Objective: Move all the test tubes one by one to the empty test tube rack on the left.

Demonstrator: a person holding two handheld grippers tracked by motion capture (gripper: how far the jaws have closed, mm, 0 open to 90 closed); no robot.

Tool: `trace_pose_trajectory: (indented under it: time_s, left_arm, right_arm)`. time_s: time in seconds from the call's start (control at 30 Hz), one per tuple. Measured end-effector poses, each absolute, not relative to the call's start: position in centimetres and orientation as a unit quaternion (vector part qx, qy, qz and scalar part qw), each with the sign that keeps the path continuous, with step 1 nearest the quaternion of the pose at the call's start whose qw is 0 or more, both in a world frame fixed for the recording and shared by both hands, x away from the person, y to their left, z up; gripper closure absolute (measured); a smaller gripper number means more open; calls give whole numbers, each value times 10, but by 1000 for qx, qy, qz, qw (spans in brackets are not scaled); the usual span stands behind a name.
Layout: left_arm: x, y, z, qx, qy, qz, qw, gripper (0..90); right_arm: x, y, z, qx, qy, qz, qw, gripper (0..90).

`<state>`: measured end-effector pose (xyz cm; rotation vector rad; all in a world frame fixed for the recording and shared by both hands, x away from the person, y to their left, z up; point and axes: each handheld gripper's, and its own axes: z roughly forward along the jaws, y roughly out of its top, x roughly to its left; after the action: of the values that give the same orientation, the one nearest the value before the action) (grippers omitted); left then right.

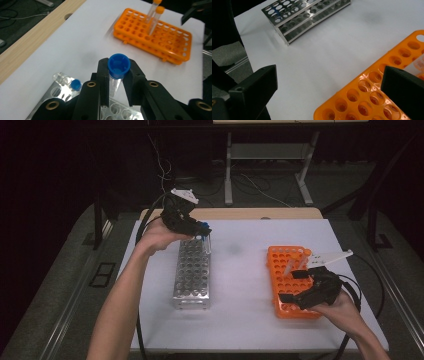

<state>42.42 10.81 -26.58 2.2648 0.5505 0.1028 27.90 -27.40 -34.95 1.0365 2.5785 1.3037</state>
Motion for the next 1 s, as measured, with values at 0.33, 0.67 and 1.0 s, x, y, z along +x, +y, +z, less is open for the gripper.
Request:
trace_pose_trajectory:
  time_s: [0.33,0.67,1.0]
  left_arm:
    - [439,112,-289,890,235,42,389,749]
    - [447,114,-307,889,244,48,384,749]
    - [447,113,-321,891,245,47,378,749]
  right_arm:
    - [277,-281,-361,346,837,423,30,4]
    - [275,-286,-367,350,834,426,25,4]
    - [275,-289,-370,352,831,430,24,4]
